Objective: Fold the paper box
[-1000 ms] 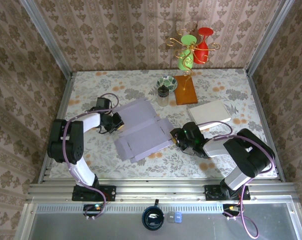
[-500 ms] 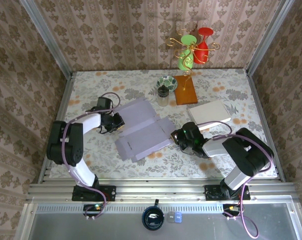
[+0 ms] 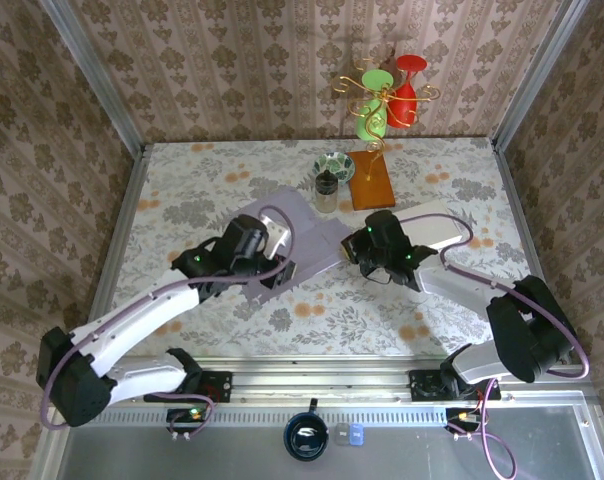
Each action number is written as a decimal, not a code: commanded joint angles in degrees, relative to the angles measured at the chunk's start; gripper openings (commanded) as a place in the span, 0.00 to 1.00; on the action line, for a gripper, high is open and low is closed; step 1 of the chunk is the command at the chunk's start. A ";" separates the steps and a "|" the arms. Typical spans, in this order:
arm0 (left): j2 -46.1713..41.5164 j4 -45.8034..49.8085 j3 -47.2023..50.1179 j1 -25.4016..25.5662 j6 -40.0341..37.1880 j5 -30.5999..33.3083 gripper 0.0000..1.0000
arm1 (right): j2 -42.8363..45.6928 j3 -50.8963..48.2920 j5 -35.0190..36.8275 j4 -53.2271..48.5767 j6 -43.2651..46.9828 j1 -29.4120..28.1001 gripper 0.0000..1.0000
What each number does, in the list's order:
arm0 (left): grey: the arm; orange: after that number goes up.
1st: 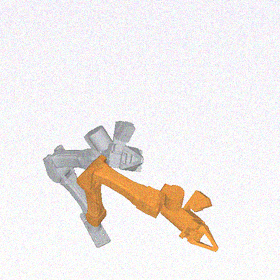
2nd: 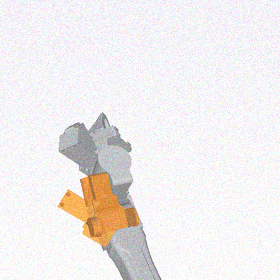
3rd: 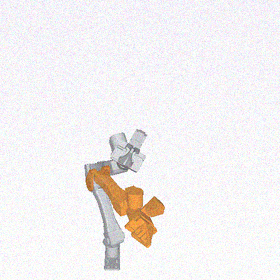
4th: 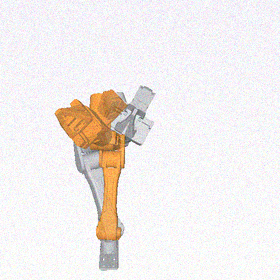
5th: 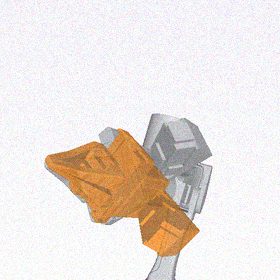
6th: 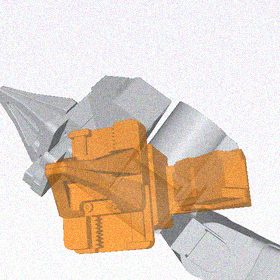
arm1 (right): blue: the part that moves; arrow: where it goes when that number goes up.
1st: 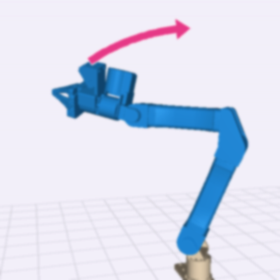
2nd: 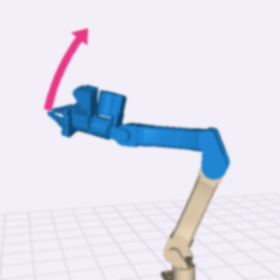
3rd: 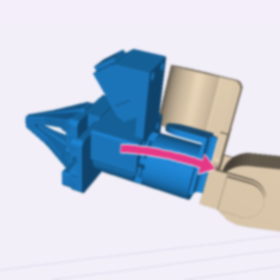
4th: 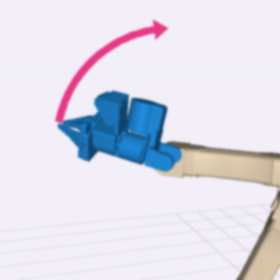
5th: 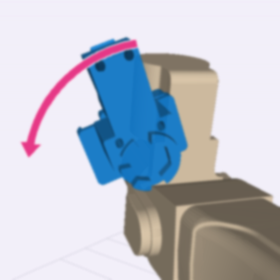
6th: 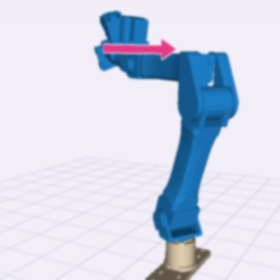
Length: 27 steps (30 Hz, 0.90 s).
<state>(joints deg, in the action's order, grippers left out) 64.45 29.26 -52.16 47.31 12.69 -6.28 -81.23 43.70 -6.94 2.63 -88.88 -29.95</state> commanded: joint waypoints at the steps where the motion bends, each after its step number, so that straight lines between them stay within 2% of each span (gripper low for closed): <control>1: -0.26 6.00 0.82 5.05 -8.02 8.32 0.39 | 0.75 4.37 -2.93 -11.03 0.44 1.39 0.00; 6: 4.34 9.05 -0.08 13.16 -12.50 17.11 0.43 | 0.04 8.94 -6.34 -16.13 1.27 3.60 0.00; 12: 7.14 10.36 -0.13 13.96 -12.84 27.26 0.43 | -0.77 11.97 -10.51 -19.83 2.52 5.79 0.00; 22: 5.06 9.56 0.69 16.04 -16.81 31.67 0.43 | -1.24 12.39 -12.94 -21.23 3.27 7.69 0.00; 23: 4.27 9.14 0.96 16.52 -17.42 31.68 0.44 | -1.37 12.46 -13.02 -21.18 3.27 7.85 0.00; 25: 2.01 8.17 1.89 18.14 -18.85 32.07 0.53 | -1.77 12.88 -13.28 -21.18 3.36 8.09 0.00; 27: -0.30 7.56 3.15 18.95 -19.89 33.05 0.56 | -2.02 13.38 -13.66 -21.38 3.36 8.28 0.00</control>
<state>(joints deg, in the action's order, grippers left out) 67.55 36.69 -50.61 65.30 -4.43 23.27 -82.17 54.81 -18.79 -15.90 -86.76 -22.09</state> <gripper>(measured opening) 0.556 0.065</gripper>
